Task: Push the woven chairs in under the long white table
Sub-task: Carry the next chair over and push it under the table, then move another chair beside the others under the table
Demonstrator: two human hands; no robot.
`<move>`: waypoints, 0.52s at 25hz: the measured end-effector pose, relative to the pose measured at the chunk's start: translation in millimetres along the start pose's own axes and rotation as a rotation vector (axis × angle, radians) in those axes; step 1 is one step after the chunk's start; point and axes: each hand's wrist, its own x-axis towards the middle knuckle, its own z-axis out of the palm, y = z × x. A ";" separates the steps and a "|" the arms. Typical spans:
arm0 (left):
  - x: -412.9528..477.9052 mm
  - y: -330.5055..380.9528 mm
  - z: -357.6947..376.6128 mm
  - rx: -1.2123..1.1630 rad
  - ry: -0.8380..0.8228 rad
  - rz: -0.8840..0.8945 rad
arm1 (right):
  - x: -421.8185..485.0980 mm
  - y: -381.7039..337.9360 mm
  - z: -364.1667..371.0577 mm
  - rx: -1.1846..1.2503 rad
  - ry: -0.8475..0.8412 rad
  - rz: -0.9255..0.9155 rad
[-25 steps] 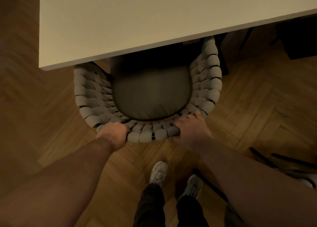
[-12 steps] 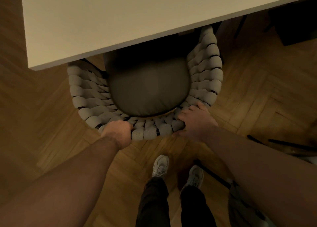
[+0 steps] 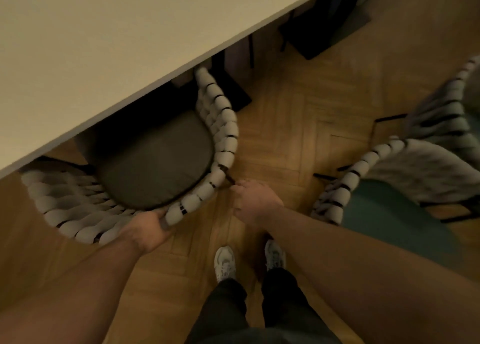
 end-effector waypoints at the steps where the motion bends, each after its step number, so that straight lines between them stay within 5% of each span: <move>1: -5.0 7.7 -3.5 -0.016 0.029 0.043 | -19.7 16.2 -2.4 0.060 0.026 0.104; 7: -23.9 74.7 -13.6 0.231 0.170 0.340 | -124.4 116.4 11.8 0.303 0.177 0.537; 13: -29.3 195.7 -12.9 0.494 0.075 0.591 | -188.1 168.3 46.1 0.615 0.301 0.687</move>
